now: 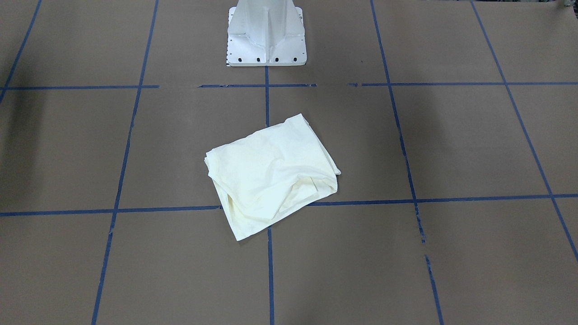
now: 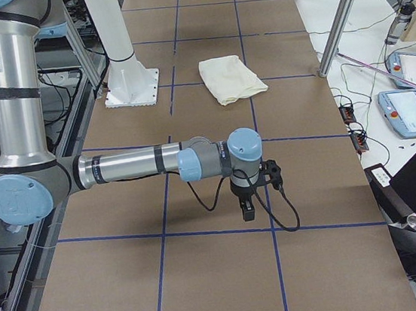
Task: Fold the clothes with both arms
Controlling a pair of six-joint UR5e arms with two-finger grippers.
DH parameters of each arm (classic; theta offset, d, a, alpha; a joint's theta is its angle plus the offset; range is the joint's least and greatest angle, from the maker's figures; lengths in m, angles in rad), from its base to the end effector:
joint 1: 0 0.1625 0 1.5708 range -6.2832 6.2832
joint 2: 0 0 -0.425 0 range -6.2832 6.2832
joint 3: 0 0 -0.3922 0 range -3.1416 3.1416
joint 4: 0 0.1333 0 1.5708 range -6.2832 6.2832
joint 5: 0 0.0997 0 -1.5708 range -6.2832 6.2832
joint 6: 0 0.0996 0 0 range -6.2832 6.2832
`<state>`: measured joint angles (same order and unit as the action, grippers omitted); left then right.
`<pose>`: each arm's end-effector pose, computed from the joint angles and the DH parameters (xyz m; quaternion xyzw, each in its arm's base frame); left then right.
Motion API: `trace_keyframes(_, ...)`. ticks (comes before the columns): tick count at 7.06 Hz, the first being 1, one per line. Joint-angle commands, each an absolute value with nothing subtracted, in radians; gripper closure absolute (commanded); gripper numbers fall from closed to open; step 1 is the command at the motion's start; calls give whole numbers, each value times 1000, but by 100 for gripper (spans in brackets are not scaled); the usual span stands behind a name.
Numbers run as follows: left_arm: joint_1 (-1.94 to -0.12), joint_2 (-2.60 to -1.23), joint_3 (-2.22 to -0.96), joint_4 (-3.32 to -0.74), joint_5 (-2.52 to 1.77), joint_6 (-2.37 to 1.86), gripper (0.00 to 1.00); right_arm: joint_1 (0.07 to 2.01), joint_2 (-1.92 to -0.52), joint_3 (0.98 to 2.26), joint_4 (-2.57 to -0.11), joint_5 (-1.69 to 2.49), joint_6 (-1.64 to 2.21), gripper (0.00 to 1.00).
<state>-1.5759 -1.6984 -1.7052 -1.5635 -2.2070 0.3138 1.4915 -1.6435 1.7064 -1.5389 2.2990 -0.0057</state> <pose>-0.0769 -0.5492 0.5349 0.1684 0.2871 0.1841 0.9248 0.0298 -0.4707 0.6263 0.0312 -0.3571 -0.0565 0.9318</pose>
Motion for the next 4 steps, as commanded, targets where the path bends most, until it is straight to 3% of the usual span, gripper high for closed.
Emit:
trace_keyframes(1, -1602, -1593, -1666, -1691, -2290, 323, 0, 1502, -1673, 1748, -1531, 2316, -11, 0)
trace_keyframes(3, -1594, -1598, -1472, -1906, -2279, 298, 0, 1502, -1695, 1729, -1532, 2319, -12, 0)
trace_keyframes(4, -1597, -1579, -1468, -1904, -2270, 288, 0, 1502, -1725, 1736, -1531, 2318, -9, 0)
